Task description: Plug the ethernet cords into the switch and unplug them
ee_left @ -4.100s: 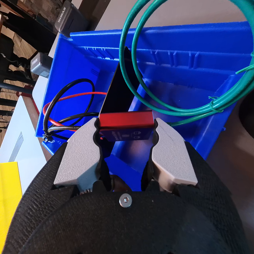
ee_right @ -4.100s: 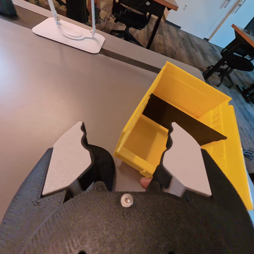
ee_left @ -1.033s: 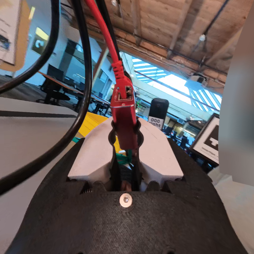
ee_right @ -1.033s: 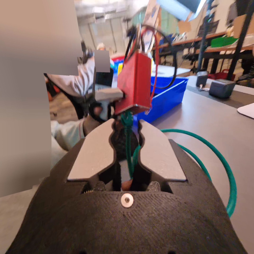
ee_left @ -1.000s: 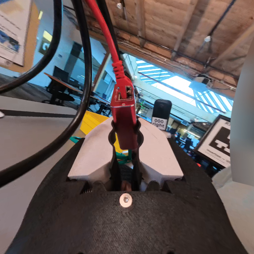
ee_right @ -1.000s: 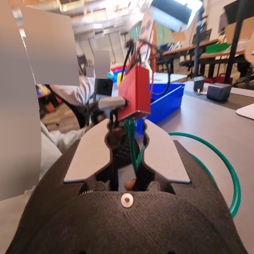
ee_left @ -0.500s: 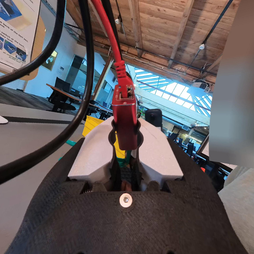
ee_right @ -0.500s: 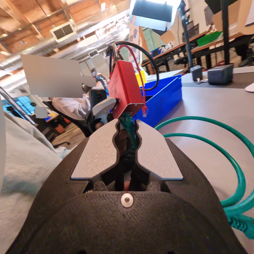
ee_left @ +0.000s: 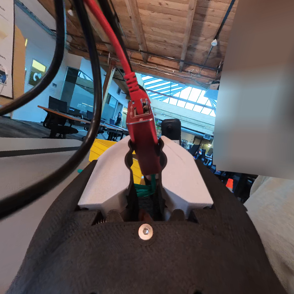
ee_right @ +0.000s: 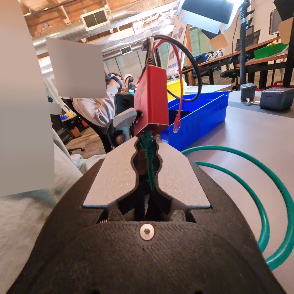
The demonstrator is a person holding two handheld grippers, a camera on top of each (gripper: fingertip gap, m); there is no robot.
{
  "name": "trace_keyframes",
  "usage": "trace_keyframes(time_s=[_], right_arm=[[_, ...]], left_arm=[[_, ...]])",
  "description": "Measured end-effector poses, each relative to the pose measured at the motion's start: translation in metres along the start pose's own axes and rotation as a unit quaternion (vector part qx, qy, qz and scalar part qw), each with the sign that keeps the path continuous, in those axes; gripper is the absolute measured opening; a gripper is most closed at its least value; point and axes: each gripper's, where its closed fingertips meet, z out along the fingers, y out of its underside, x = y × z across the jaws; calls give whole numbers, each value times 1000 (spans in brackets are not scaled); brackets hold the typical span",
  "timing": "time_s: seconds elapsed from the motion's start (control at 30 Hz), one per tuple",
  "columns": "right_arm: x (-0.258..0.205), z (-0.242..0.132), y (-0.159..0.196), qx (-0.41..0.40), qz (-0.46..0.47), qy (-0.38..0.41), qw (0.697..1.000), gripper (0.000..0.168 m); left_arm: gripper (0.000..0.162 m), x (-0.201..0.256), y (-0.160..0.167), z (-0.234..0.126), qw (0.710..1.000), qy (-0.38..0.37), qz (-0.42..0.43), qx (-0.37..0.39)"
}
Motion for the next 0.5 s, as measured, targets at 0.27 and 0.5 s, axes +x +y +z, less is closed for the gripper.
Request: trace_keyframes(time_s=[0.27,0.5], right_arm=[[-4,0,8,-37,-19,-9,999,16],[-1,2,5,-24,16,-7,1000,17]], left_arm=[[33,2,7,1,1000,5,2,-31],[30,1,3,-1,1000,8,-15,-11]])
